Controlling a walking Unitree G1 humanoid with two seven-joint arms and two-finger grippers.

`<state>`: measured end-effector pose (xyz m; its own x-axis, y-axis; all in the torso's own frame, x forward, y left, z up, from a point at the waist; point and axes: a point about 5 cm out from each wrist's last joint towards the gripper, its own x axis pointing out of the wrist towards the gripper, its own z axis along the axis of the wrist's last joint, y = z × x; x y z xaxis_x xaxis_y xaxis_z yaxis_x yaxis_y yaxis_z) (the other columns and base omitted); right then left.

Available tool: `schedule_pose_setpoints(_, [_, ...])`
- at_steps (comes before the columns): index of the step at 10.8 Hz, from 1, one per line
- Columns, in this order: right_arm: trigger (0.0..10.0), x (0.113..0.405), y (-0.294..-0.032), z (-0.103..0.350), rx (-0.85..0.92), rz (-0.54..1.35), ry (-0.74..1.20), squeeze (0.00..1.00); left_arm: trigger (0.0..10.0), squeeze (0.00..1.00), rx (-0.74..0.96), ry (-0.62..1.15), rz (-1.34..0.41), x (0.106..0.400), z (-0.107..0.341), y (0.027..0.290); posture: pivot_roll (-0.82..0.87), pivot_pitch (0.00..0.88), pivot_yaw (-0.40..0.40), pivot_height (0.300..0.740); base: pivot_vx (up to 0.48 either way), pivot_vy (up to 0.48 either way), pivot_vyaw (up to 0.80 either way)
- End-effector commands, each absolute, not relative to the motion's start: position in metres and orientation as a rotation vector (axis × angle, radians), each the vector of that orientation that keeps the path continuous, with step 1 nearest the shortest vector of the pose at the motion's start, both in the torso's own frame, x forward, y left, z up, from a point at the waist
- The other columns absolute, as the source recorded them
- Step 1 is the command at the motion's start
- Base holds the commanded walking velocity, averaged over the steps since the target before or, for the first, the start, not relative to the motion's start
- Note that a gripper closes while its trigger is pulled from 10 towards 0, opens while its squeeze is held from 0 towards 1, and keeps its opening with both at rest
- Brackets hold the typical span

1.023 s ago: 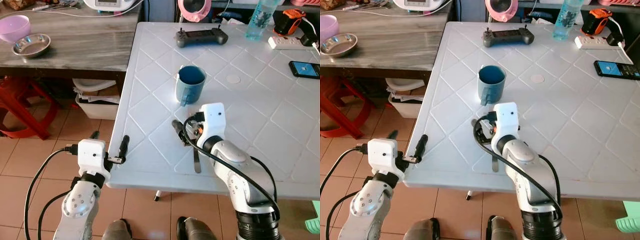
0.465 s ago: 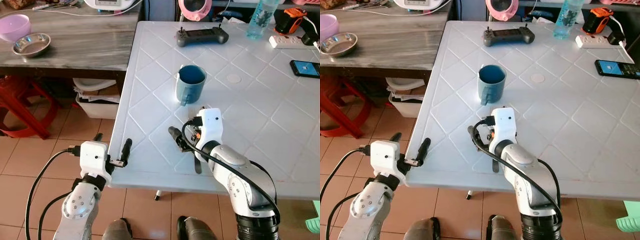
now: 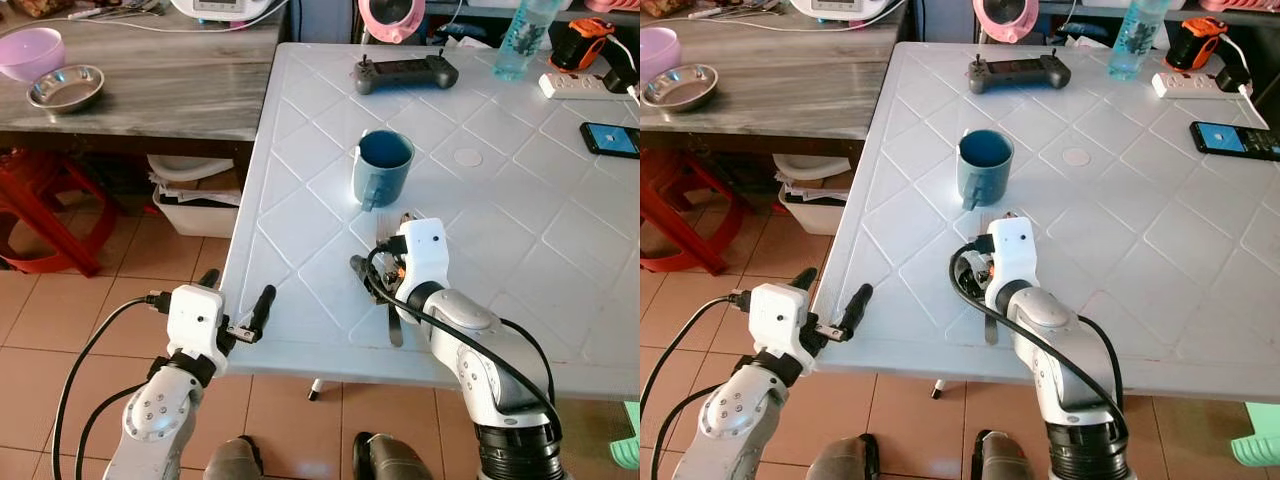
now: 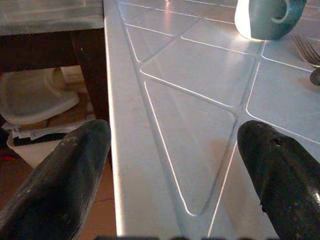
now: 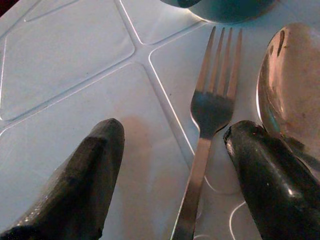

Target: Setting the table

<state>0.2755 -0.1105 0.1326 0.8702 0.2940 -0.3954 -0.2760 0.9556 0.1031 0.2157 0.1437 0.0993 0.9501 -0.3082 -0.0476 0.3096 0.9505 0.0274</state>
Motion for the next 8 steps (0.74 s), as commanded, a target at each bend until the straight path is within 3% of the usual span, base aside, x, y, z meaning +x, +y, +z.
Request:
schedule_pose_setpoints(1, [10.0,0.267,-0.118,0.102,0.033,0.254,0.575,0.0,10.0,0.0,0.036,0.037,-0.332,0.213,0.102,0.143,0.05,0.203,0.014,0.74,0.0,0.0,0.0])
schedule_pose_setpoints(3, [10.0,0.26,-0.122,0.091,0.025,0.251,0.651,0.0,10.0,0.0,0.016,0.041,-0.41,0.21,0.103,0.14,0.05,0.208,0.01,0.74,0.0,0.0,0.0])
schedule_pose_setpoints(4, [1.8,0.258,-0.127,0.083,0.008,0.263,0.695,0.0,10.0,0.0,0.002,0.025,-0.467,0.21,0.108,0.138,0.05,0.21,0.008,0.74,0.0,0.0,0.0])
schedule_pose_setpoints(5, [0.0,0.257,-0.131,0.078,-0.002,0.266,0.721,0.0,10.0,0.0,0.006,0.018,-0.494,0.21,0.11,0.135,0.05,0.211,0.006,0.74,0.0,0.0,0.0])
schedule_pose_setpoints(8, [0.0,0.255,-0.145,0.061,-0.042,0.255,0.814,0.0,10.0,0.0,0.012,0.021,-0.522,0.207,0.109,0.131,0.05,0.216,-0.005,0.74,0.0,0.0,0.0])
